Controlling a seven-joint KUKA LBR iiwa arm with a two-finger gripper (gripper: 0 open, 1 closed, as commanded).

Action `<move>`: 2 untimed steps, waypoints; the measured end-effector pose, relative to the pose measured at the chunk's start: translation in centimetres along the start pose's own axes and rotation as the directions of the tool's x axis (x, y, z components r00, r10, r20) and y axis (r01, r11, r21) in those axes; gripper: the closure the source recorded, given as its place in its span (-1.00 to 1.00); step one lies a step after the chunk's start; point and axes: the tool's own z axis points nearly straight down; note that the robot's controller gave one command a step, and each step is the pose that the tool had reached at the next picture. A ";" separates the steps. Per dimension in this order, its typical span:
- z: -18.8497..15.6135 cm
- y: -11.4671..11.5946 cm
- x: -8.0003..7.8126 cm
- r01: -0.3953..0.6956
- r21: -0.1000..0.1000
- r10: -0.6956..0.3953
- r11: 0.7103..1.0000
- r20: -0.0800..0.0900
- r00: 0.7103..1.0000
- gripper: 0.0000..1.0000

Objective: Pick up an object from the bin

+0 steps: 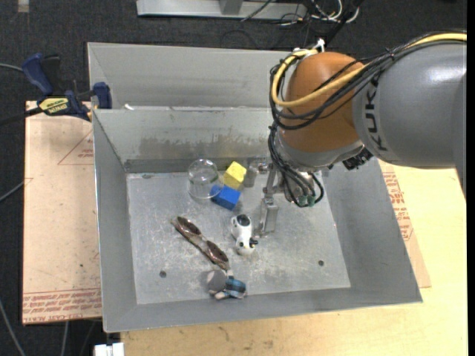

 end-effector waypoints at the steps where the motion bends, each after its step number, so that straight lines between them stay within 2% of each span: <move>1: -0.5 0.0 -0.2 -0.001 0.000 0.001 1.000 0.008 1.000 -1.00; 2: 5.9 3.1 1.2 -0.038 -0.001 0.038 0.999 0.012 0.999 -1.00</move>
Offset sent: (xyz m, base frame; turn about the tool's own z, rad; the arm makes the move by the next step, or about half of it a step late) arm -0.0251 0.0526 -0.1051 0.0622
